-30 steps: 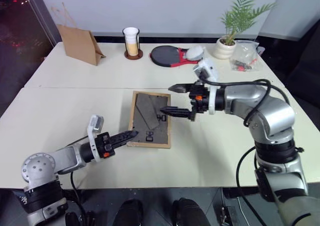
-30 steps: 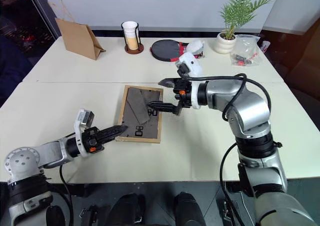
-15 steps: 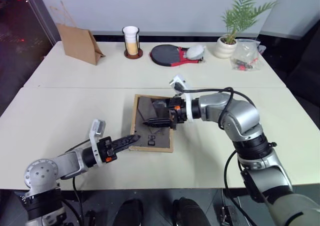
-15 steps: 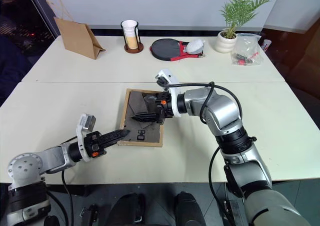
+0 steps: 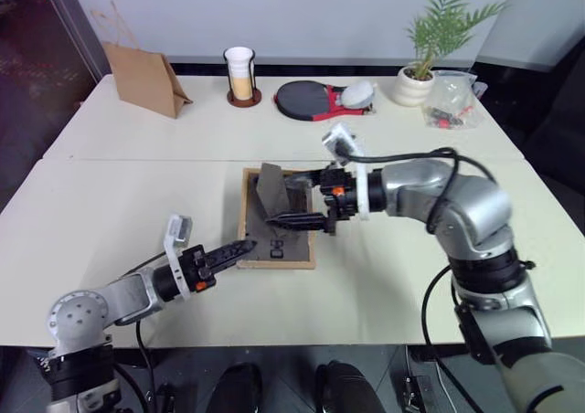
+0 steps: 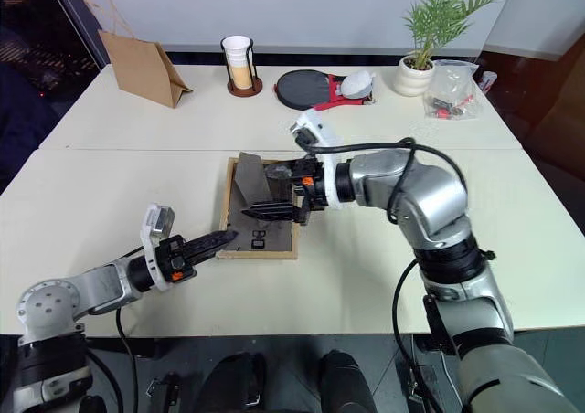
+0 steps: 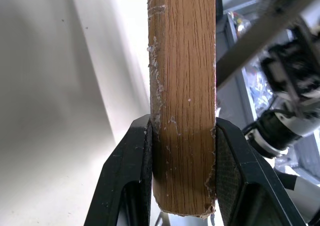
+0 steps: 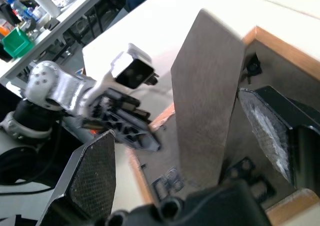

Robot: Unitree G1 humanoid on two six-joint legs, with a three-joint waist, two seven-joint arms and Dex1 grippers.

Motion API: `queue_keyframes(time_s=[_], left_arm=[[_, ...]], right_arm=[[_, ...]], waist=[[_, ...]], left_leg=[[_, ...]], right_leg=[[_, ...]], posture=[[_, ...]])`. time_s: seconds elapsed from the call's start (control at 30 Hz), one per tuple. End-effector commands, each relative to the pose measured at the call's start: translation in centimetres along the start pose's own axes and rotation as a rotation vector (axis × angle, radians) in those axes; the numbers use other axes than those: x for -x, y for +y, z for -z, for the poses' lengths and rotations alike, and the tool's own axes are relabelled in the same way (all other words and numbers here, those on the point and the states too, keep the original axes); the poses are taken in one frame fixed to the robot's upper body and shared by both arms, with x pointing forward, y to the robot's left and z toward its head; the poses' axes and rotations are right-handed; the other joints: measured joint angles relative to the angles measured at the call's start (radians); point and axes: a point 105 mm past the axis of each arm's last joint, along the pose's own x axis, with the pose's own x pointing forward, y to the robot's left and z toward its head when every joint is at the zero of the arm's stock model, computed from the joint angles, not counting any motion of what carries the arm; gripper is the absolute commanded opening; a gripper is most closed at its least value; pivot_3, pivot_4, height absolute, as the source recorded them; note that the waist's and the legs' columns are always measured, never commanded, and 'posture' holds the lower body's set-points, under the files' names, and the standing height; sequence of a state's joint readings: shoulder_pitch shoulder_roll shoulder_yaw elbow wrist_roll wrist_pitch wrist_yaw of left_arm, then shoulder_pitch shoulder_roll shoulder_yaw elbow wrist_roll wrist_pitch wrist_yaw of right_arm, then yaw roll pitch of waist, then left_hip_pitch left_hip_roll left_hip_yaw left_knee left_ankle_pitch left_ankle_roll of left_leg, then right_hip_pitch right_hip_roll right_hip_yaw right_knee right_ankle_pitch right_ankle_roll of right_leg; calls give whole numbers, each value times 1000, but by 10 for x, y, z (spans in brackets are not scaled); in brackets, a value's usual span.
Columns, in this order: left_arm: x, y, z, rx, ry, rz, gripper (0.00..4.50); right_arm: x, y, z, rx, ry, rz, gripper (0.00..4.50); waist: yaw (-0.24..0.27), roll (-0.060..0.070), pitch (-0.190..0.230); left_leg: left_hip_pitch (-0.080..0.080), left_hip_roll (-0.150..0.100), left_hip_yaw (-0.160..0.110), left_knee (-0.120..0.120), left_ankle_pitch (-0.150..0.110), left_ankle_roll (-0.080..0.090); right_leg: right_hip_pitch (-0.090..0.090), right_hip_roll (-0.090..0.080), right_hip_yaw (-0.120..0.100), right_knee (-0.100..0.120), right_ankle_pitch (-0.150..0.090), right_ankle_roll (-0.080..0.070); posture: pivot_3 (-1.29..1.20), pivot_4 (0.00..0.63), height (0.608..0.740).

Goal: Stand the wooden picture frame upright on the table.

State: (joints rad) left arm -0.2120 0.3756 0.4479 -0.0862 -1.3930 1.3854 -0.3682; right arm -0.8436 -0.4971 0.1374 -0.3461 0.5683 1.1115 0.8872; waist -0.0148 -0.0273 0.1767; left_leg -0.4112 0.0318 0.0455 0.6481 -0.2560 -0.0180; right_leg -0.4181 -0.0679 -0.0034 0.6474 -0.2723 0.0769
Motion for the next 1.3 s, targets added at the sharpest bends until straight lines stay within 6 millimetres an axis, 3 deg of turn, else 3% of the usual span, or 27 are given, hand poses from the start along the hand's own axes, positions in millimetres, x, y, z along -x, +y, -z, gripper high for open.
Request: queue_keyframes(time_s=[0.03, 0.17, 0.23, 0.33, 0.47, 0.53, 0.63, 0.73, 0.87, 1.03, 1.3], left_arm=[[-6, -14, -10, -35, -20, 53, 1040], [-9, -18, -13, -43, -19, 61, 1040], [-9, -22, -13, -50, -16, 68, 1040], [-9, -28, -13, -54, -13, 81, 1040], [-7, -33, -9, -49, -7, 87, 1040], [-5, -34, -6, -44, -4, 84, 1040], [-2, -34, -4, -23, -6, 82, 1040], [0, -37, -3, -5, -7, 97, 1040], [3, -37, -4, 8, -7, 97, 1040], [3, -40, -6, 4, -3, 101, 1040], [17, -24, -3, 25, -3, 78, 1040]], right_arm=[[7, 11, -13, 40, -40, -20, 4440], [9, 11, -13, 44, -37, -4, 4440], [15, -2, -10, 124, 1, 82, 4440], [34, -29, -2, 219, 69, 223, 4440], [65, -42, 4, 277, 109, 285, 4440], [79, -49, 0, 351, 104, 333, 4440], [86, -63, -2, 622, 150, 440, 4440], [73, -70, 7, 1061, 201, 486, 4440], [54, -70, 15, 1453, 157, 486, 4440], [35, -62, 32, 1615, 61, 414, 4440], [1, -46, 33, 1718, -99, 344, 4440]], waist=[[-2, 0, 0], [-2, 0, 0], [-1, 0, 0], [1, 0, 0], [4, 0, 0], [3, 0, 0], [-3, 0, 0], [-3, 0, 0], [-2, 0, 0], [0, 0, 0], [-3, 0, 0]], left_leg=[[0, 0, 0, 0, 0, 0], [0, 0, 0, 0, 0, 0], [0, 0, 0, 0, 0, 0], [-1, 0, 0, 0, 0, 0], [-2, -1, 1, 0, 0, 0], [-2, -1, 1, 0, 0, 0], [-2, 0, 2, 0, 0, 0], [-1, 0, 2, 0, 0, 0], [-1, 0, 4, 1, 1, 0], [-1, 0, 4, 2, 4, -6], [0, 0, 4, 1, 6, -8]], right_leg=[[0, 0, 0, 0, 0, 0], [0, 0, 0, 0, 0, 0], [-1, 0, 0, 0, 0, 0], [-1, 0, 0, -1, 0, 0], [-1, 0, 0, -1, 0, 0], [-1, 0, 0, -2, 0, 0], [-2, 0, 0, -2, 0, 0], [-1, 2, 1, -1, 0, 0], [-1, 4, 2, 0, 0, 0], [-1, 5, 1, 0, 1, 2], [-1, 6, 1, 1, 1, 2]], posture=[[0, 150, 740], [0, 150, 740], [0, 150, 740], [0, 150, 740], [0, 150, 740], [0, 150, 740], [0, 150, 740], [0, 150, 740], [0, 150, 740], [0, 150, 740], [0, 150, 740]])
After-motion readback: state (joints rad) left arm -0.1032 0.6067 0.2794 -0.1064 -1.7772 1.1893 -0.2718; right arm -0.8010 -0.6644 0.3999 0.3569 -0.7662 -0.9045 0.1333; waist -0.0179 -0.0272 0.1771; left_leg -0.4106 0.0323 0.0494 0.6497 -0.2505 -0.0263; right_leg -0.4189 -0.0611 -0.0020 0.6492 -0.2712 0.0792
